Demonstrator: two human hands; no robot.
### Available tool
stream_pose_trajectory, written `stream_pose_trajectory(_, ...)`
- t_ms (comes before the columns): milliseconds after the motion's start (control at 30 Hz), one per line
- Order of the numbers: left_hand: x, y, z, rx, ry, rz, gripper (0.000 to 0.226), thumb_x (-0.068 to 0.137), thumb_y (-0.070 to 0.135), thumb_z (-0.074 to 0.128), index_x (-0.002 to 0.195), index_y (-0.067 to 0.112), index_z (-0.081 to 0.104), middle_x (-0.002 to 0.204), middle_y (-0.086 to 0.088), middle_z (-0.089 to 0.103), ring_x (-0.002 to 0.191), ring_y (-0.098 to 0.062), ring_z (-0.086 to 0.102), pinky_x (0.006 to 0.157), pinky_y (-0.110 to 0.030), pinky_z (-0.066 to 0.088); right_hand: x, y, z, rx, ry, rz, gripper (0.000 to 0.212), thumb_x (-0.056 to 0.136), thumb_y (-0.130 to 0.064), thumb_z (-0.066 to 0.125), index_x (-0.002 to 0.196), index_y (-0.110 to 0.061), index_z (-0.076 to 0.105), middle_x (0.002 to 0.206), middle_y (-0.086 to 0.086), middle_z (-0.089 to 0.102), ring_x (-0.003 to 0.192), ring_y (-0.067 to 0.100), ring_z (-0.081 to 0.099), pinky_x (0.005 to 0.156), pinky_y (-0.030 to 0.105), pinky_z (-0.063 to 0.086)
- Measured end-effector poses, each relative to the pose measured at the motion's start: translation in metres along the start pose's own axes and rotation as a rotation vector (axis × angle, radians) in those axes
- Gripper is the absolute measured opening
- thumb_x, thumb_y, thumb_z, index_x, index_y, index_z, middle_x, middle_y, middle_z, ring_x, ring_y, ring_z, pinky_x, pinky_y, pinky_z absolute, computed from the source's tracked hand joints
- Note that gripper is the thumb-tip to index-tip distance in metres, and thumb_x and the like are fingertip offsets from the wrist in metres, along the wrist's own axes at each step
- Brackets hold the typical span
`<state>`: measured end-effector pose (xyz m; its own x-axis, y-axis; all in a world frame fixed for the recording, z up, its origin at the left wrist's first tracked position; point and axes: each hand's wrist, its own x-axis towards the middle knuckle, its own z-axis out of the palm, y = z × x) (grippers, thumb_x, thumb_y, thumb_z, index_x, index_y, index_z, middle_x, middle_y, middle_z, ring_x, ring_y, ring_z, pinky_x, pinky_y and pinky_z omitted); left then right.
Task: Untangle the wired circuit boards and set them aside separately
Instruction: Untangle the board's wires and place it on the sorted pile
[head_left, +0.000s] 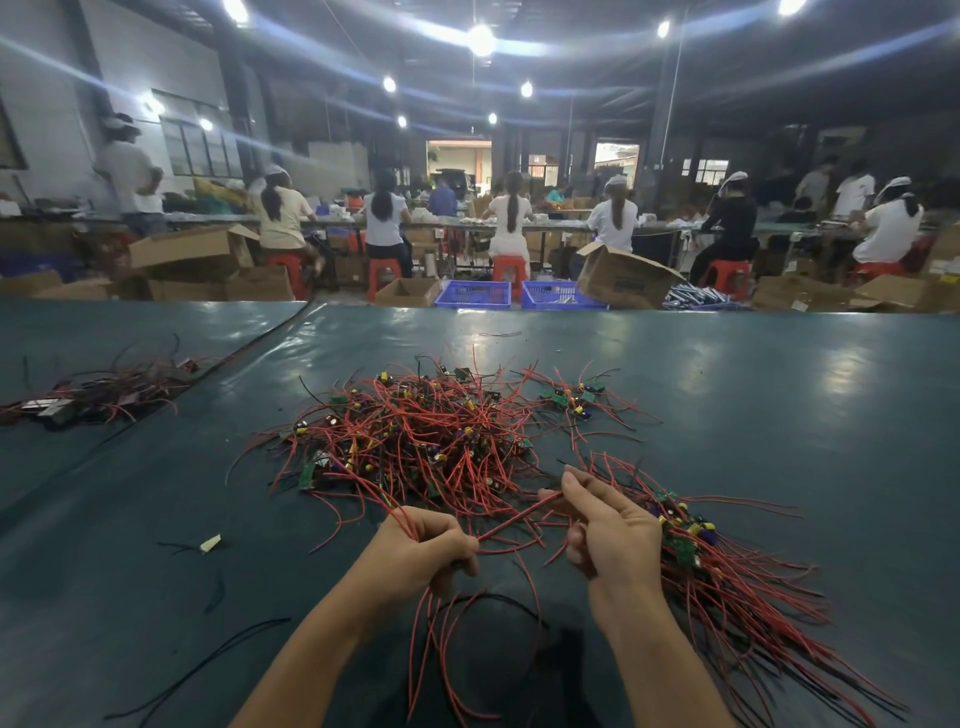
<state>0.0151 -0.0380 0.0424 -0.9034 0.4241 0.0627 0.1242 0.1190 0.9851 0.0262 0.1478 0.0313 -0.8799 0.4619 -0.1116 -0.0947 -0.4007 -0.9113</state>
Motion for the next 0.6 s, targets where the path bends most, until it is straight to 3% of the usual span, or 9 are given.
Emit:
stream_pose_trajectory(100, 0.000, -0.002, -0.001, -0.070, 0.028, -0.030, 0.034, 0.084, 0.010, 0.067, 0.050, 0.012, 0.065, 0.052, -0.010, 0.051, 0.042, -0.013, 0.047, 0.047, -0.020, 0.042, 0.000, 0.000, 0.001, 0.054, 0.022, -0.018, 0.007, 0.089, -0.007, 0.069, 0.089, -0.010, 0.075, 0.075, 0.014, 0.075, 0.031, 0.008, 0.036, 0.032, 0.018, 0.029)
stream_pose_trajectory(233, 0.002, -0.002, -0.002, -0.362, 0.128, -0.113, 0.025, 0.065, 0.034, 0.077, 0.060, 0.010, 0.071, 0.055, -0.006, 0.053, 0.047, -0.014, 0.049, 0.049, -0.021, 0.043, -0.001, -0.001, 0.001, 0.079, 0.048, -0.112, 0.005, 0.087, -0.011, 0.072, 0.086, -0.010, 0.077, 0.079, 0.015, 0.075, 0.033, 0.008, 0.041, 0.033, 0.017, 0.034)
stream_pose_trajectory(433, 0.004, -0.003, -0.008, -0.609, 0.191, -0.045, 0.021, 0.062, 0.028, 0.079, 0.071, 0.010, 0.075, 0.064, -0.007, 0.060, 0.056, -0.013, 0.060, 0.050, -0.020, 0.050, -0.004, -0.004, 0.003, 0.123, 0.071, -0.169, 0.015, 0.085, -0.013, 0.074, 0.071, -0.015, 0.078, 0.073, 0.012, 0.074, 0.034, 0.008, 0.046, 0.034, 0.018, 0.039)
stream_pose_trajectory(600, 0.007, 0.001, -0.003, -0.657, 0.427, -0.100, 0.025, 0.073, 0.035, 0.068, 0.079, 0.010, 0.069, 0.071, -0.005, 0.067, 0.055, -0.013, 0.063, 0.045, -0.020, 0.049, -0.012, -0.009, 0.004, 0.123, -0.149, -0.172, 0.010, 0.080, -0.013, 0.073, 0.073, -0.014, 0.079, 0.071, 0.010, 0.073, 0.036, 0.011, 0.049, 0.035, 0.019, 0.039)
